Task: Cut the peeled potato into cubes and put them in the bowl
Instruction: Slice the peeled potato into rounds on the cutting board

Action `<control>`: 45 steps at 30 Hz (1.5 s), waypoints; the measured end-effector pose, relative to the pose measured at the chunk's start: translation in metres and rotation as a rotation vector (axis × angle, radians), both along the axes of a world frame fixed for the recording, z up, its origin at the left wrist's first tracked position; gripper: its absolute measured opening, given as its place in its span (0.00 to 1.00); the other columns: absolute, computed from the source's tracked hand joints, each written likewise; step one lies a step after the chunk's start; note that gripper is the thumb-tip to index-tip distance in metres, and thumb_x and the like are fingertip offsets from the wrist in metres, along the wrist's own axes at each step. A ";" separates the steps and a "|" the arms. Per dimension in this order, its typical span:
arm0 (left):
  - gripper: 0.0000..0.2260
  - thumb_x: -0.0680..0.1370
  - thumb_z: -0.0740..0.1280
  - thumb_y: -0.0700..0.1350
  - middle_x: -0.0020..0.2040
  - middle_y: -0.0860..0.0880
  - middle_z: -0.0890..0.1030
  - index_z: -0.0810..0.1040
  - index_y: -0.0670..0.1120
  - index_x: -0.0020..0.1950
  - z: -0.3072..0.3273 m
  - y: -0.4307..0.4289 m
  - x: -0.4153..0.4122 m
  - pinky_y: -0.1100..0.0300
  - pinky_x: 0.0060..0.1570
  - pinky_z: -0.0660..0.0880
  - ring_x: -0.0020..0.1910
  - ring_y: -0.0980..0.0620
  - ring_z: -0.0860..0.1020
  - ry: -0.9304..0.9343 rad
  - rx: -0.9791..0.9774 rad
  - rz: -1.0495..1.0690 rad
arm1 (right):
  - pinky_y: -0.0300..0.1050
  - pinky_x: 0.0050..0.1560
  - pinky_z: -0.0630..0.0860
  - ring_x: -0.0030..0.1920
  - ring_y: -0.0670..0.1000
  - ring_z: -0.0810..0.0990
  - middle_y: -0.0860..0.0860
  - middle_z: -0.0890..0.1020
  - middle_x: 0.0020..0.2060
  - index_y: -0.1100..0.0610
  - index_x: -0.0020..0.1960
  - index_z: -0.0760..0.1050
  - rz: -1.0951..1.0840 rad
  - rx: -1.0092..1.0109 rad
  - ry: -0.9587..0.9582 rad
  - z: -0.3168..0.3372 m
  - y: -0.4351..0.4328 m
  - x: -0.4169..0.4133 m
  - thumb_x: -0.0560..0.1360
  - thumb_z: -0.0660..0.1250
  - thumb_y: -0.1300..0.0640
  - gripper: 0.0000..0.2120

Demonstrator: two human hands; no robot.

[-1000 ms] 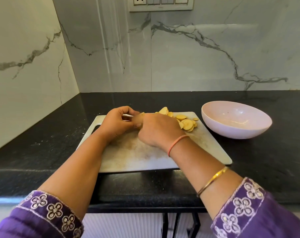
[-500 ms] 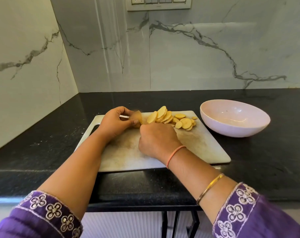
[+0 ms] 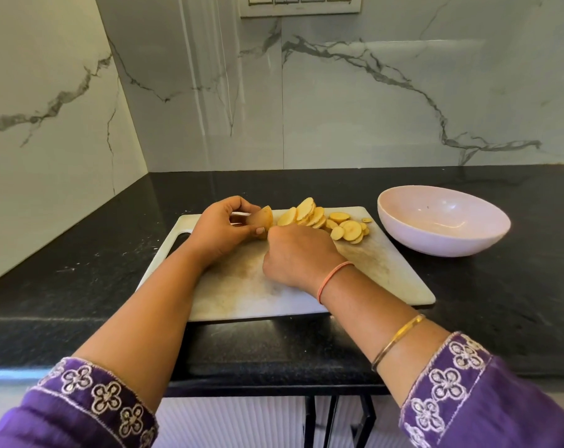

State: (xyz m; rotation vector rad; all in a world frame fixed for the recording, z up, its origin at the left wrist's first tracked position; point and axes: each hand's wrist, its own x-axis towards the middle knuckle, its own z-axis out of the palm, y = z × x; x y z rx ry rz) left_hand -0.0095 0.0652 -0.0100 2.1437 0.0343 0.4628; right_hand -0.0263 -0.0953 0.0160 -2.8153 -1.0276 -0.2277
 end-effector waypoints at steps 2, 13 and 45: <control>0.11 0.72 0.74 0.41 0.53 0.54 0.80 0.79 0.48 0.53 -0.001 -0.002 0.000 0.64 0.49 0.75 0.50 0.57 0.78 -0.003 0.002 0.016 | 0.40 0.27 0.59 0.35 0.49 0.68 0.48 0.66 0.31 0.54 0.44 0.65 -0.003 0.021 0.012 -0.002 -0.004 0.003 0.79 0.57 0.53 0.06; 0.12 0.75 0.71 0.41 0.56 0.52 0.78 0.76 0.48 0.57 -0.001 -0.002 0.003 0.58 0.55 0.76 0.54 0.53 0.78 0.012 -0.001 0.023 | 0.39 0.28 0.58 0.30 0.43 0.63 0.43 0.64 0.29 0.46 0.38 0.67 -0.044 0.296 0.362 -0.014 -0.017 0.027 0.78 0.58 0.54 0.10; 0.16 0.78 0.66 0.38 0.62 0.49 0.74 0.75 0.56 0.61 -0.004 0.000 0.004 0.62 0.55 0.73 0.57 0.49 0.77 0.027 0.094 -0.007 | 0.41 0.29 0.61 0.30 0.50 0.69 0.51 0.68 0.27 0.56 0.32 0.65 -0.138 0.020 0.195 0.036 -0.037 -0.032 0.74 0.59 0.57 0.12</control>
